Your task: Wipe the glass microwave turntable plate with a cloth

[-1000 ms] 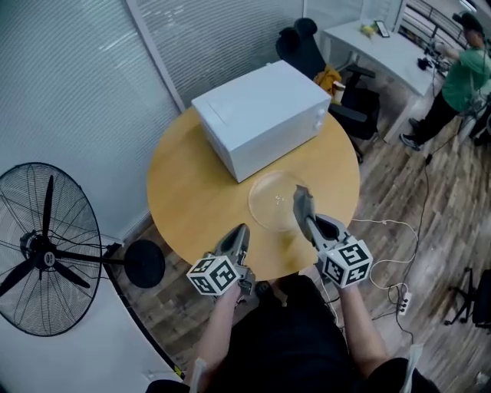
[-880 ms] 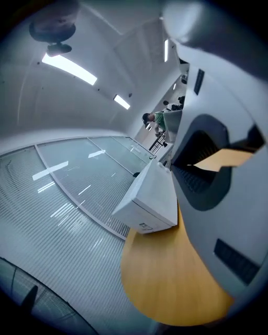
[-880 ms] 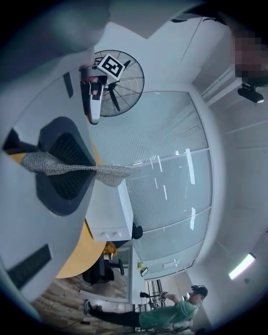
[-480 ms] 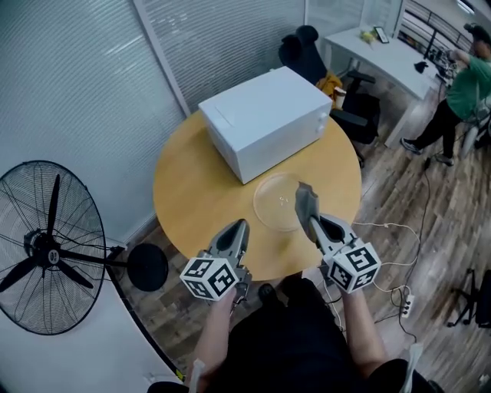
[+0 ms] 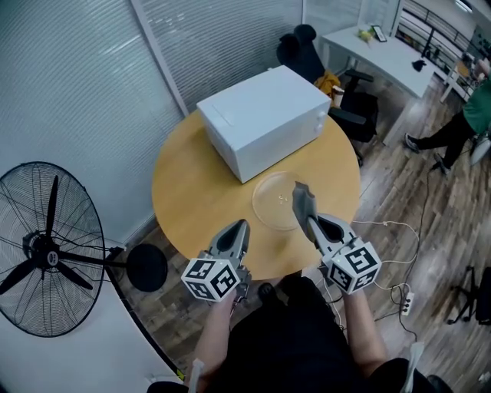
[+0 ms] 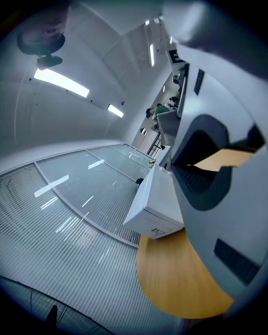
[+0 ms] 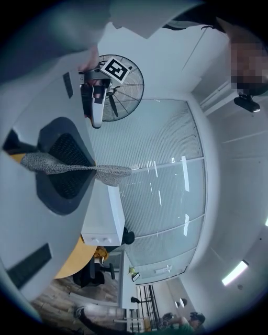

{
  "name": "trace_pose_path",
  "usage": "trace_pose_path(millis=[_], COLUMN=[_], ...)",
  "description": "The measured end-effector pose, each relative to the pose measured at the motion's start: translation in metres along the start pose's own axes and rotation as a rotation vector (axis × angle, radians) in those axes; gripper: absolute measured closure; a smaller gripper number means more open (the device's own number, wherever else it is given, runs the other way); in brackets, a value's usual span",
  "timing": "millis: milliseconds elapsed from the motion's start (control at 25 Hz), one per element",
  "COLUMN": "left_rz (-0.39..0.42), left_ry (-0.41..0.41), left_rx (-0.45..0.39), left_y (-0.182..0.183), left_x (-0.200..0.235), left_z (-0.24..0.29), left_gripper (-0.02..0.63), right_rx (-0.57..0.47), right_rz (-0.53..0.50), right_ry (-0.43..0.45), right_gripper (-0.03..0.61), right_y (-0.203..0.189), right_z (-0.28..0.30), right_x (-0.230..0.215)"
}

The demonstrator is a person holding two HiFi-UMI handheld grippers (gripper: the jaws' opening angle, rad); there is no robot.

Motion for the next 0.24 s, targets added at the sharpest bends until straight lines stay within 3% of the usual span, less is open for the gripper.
trace_pose_path(millis=[240], left_rz=[0.007], left_ry=[0.009], left_rx=[0.002], left_y=[0.0], left_x=[0.0017], left_z=[0.0016], left_gripper=[0.617], right_rx=[0.02], right_rz=[-0.032], right_ry=[0.034], right_gripper=[0.56], right_y=[-0.0002], right_z=[0.0042], right_x=[0.0028])
Point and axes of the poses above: the fingertips, and each gripper's own axes: z forward along the fingers, x to its left, y out of its top, the point moved 10 cm from there along -z, backward along the fingers, and after that the axes turned 8 degrees about -x, right-handed, at the moved point
